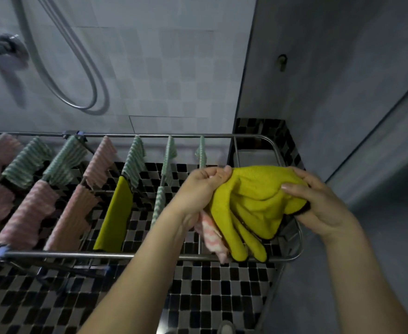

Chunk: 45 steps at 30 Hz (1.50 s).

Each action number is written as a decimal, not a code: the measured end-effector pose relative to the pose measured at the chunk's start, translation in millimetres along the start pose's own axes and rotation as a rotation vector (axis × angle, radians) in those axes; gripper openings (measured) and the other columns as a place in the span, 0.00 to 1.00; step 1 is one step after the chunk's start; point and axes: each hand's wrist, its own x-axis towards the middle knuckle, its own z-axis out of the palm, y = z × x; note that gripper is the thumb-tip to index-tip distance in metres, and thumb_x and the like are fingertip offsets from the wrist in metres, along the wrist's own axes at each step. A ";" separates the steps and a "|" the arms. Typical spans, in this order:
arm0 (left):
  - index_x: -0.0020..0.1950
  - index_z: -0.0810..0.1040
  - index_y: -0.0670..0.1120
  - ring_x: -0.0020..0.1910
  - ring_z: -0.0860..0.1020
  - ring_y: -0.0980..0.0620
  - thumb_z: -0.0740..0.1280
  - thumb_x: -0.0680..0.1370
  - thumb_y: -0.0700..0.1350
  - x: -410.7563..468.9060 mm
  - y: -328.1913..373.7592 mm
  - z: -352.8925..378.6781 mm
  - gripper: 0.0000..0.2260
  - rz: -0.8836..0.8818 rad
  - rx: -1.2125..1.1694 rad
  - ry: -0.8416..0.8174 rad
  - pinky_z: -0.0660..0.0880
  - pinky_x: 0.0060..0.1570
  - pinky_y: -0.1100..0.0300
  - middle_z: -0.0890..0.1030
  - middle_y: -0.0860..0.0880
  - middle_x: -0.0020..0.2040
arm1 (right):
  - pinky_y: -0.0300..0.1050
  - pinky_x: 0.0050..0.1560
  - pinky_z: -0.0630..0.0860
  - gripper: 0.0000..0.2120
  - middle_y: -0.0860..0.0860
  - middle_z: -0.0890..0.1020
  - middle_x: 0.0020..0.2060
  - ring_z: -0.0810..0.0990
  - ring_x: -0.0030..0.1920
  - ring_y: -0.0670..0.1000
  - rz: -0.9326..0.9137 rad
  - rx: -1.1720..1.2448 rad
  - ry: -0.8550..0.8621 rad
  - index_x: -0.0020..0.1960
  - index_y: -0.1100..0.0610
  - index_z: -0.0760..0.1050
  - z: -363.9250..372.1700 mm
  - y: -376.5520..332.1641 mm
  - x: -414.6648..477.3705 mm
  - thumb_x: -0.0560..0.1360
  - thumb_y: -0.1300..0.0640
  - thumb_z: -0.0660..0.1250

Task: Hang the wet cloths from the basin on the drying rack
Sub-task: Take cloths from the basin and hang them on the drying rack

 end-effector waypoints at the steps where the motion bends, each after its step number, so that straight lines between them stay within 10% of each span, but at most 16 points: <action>1: 0.53 0.77 0.31 0.39 0.77 0.46 0.65 0.80 0.46 5.8 -6.4 2.6 0.17 -0.008 0.017 -0.001 0.77 0.42 0.57 0.78 0.37 0.43 | 0.45 0.41 0.81 0.21 0.54 0.85 0.45 0.84 0.46 0.52 0.009 0.070 0.026 0.54 0.58 0.79 -3.1 3.0 0.6 0.62 0.60 0.78; 9: 0.53 0.84 0.50 0.49 0.81 0.51 0.67 0.78 0.53 46.5 -57.2 -4.2 0.10 0.071 0.801 0.234 0.77 0.53 0.53 0.84 0.51 0.47 | 0.53 0.50 0.80 0.12 0.60 0.80 0.53 0.82 0.50 0.56 0.172 -0.237 0.221 0.55 0.55 0.74 -6.7 31.0 17.0 0.75 0.66 0.68; 17: 0.47 0.74 0.51 0.36 0.74 0.55 0.71 0.75 0.46 55.0 -60.9 2.2 0.06 0.236 0.770 0.459 0.72 0.36 0.60 0.77 0.48 0.42 | 0.51 0.48 0.80 0.16 0.56 0.82 0.51 0.82 0.50 0.54 0.262 -0.052 0.321 0.64 0.58 0.72 5.7 40.9 37.8 0.77 0.64 0.67; 23: 0.43 0.76 0.51 0.37 0.75 0.58 0.76 0.68 0.55 -3.6 -71.1 22.8 0.13 0.019 0.782 -0.176 0.76 0.39 0.56 0.79 0.52 0.39 | 0.48 0.35 0.81 0.10 0.59 0.84 0.38 0.85 0.37 0.55 0.317 0.201 0.475 0.56 0.66 0.76 5.6 48.9 59.4 0.77 0.64 0.66; 28: 0.45 0.72 0.50 0.33 0.73 0.55 0.68 0.75 0.55 0.1 -98.9 40.9 0.10 0.256 1.034 0.327 0.71 0.32 0.56 0.74 0.53 0.36 | 0.50 0.35 0.80 0.04 0.60 0.81 0.34 0.82 0.33 0.56 0.354 0.287 0.472 0.43 0.63 0.75 21.8 52.2 71.4 0.76 0.66 0.64; 33: 0.34 0.71 0.48 0.24 0.66 0.55 0.70 0.69 0.39 0.2 -91.6 25.0 0.09 0.248 0.824 0.478 0.67 0.27 0.60 0.68 0.53 0.24 | 0.52 0.39 0.77 0.06 0.60 0.76 0.34 0.78 0.36 0.57 0.290 0.176 0.457 0.41 0.63 0.73 25.4 44.8 85.1 0.76 0.70 0.62; 38: 0.40 0.74 0.44 0.24 0.69 0.58 0.67 0.69 0.27 -7.6 -59.5 13.9 0.12 -0.064 0.365 -0.064 0.71 0.26 0.64 0.70 0.54 0.27 | 0.47 0.43 0.75 0.10 0.56 0.77 0.40 0.77 0.42 0.54 0.130 -0.150 0.396 0.49 0.58 0.72 25.6 39.8 90.0 0.71 0.70 0.64; 45: 0.53 0.82 0.54 0.38 0.79 0.56 0.70 0.72 0.41 4.8 -85.4 44.2 0.12 -0.078 0.885 -0.443 0.78 0.44 0.59 0.83 0.50 0.39 | 0.44 0.37 0.70 0.11 0.54 0.75 0.40 0.74 0.39 0.52 0.170 -0.549 0.401 0.51 0.60 0.72 -13.9 49.3 72.2 0.71 0.70 0.63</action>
